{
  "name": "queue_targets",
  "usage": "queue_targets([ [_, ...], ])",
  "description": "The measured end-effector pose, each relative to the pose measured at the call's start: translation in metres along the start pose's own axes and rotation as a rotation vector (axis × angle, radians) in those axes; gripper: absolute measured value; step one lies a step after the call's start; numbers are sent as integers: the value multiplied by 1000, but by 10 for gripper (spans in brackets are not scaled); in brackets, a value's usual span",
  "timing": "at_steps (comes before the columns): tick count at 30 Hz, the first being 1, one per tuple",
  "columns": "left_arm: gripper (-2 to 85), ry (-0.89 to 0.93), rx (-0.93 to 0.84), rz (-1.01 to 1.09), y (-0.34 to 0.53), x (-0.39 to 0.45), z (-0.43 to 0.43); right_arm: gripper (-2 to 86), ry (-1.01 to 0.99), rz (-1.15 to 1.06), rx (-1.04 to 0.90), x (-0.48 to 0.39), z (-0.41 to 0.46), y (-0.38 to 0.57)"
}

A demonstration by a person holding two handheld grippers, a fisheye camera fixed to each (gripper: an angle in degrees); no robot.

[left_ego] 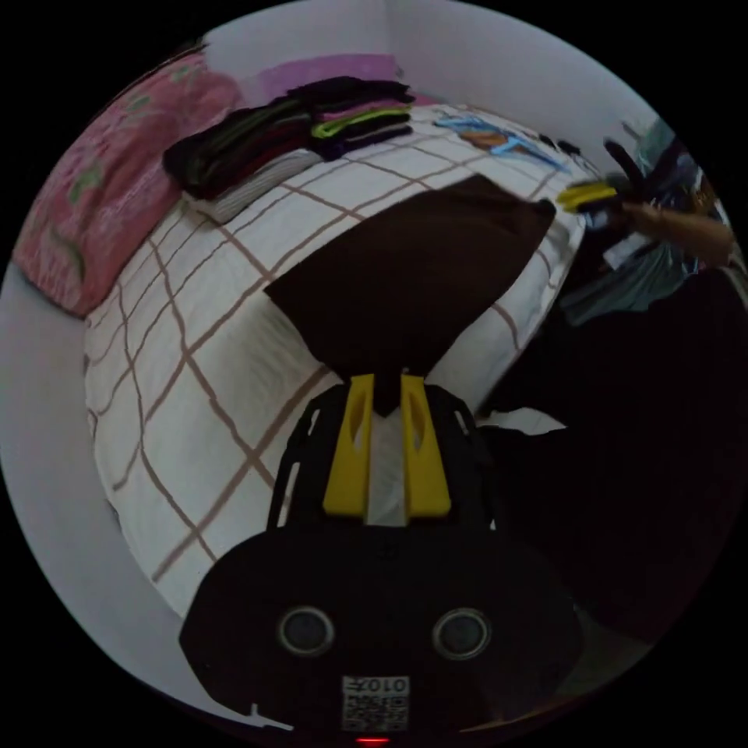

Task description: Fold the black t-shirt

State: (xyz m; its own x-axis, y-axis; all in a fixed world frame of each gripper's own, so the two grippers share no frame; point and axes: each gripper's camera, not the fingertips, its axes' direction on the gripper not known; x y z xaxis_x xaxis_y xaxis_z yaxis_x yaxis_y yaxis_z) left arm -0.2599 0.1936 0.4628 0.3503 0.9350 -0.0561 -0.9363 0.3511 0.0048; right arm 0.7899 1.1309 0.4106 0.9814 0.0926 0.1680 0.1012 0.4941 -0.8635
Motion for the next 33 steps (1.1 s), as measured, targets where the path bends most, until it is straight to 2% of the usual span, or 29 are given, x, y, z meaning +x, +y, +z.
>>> queue_targets([
  [4,59,128,33,-233,30,-19,3,54,14,182,74,6,9,17],
  [7,50,224,23,-275,31,-26,19,51,-53,296,131,21,26,14],
  [10,40,274,-28,-264,25,-26,35,53,-92,325,69,31,53,8],
  [15,20,242,-64,-294,32,-26,44,39,-126,344,-79,34,105,20],
  [21,10,232,-82,-235,37,-26,48,24,-43,313,-10,32,107,25],
  [24,19,245,-116,-197,37,-24,56,34,-70,312,-103,35,126,37],
  [26,27,233,-127,-158,39,-21,55,42,-47,347,-46,35,124,49],
  [29,38,212,-111,-120,43,-19,46,59,-72,398,45,33,115,74],
  [33,39,245,-119,-136,46,-23,52,75,-158,411,27,20,132,101],
])
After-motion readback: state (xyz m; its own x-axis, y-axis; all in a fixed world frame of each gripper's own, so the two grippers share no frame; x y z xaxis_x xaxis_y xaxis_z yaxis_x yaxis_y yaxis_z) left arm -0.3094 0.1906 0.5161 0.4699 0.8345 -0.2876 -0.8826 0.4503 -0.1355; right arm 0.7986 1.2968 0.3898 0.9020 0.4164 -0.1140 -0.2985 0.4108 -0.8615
